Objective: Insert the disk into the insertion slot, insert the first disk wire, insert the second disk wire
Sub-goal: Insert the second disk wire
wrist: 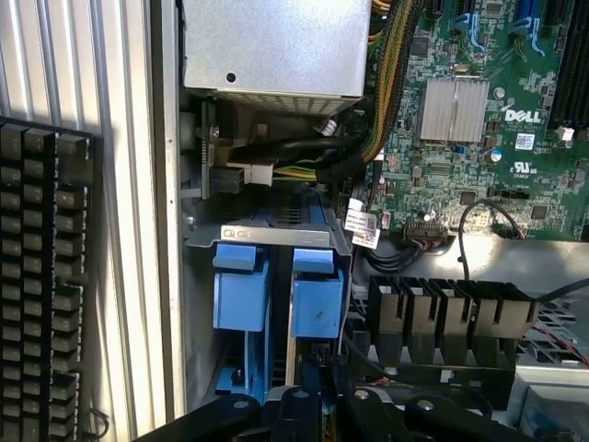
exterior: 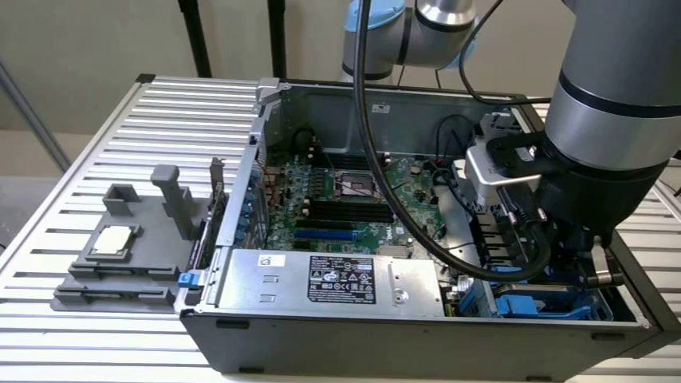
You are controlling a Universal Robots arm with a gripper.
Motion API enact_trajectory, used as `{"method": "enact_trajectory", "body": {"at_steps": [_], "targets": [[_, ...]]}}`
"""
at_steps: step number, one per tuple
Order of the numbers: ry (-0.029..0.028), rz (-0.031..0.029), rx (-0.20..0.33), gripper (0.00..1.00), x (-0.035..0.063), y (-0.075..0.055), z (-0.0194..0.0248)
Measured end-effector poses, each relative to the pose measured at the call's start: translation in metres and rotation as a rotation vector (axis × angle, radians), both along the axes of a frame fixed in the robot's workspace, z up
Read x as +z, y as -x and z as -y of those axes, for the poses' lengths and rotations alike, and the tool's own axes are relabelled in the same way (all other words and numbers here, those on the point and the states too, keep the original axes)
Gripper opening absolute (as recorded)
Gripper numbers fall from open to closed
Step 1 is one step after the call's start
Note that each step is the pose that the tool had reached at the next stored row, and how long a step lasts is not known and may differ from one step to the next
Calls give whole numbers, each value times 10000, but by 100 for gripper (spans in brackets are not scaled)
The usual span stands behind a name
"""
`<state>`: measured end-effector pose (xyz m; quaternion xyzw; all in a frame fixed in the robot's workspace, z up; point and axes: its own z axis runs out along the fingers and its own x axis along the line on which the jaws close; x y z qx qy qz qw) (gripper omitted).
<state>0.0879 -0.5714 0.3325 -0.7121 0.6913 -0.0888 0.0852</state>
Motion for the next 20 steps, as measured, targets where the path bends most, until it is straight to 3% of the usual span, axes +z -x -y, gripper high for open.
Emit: {"method": "enact_trajectory", "body": {"at_steps": [3, 4, 9, 15, 20], "targets": [[0, 1, 0, 18, -2, 0, 0], [-1, 1, 0, 24, 4, 0, 0], [3, 1, -2, 24, 83, 13, 5], [2, 4, 18, 24, 133, 173, 18], [-1, 2, 34, 24, 187, 189, 18]]}}
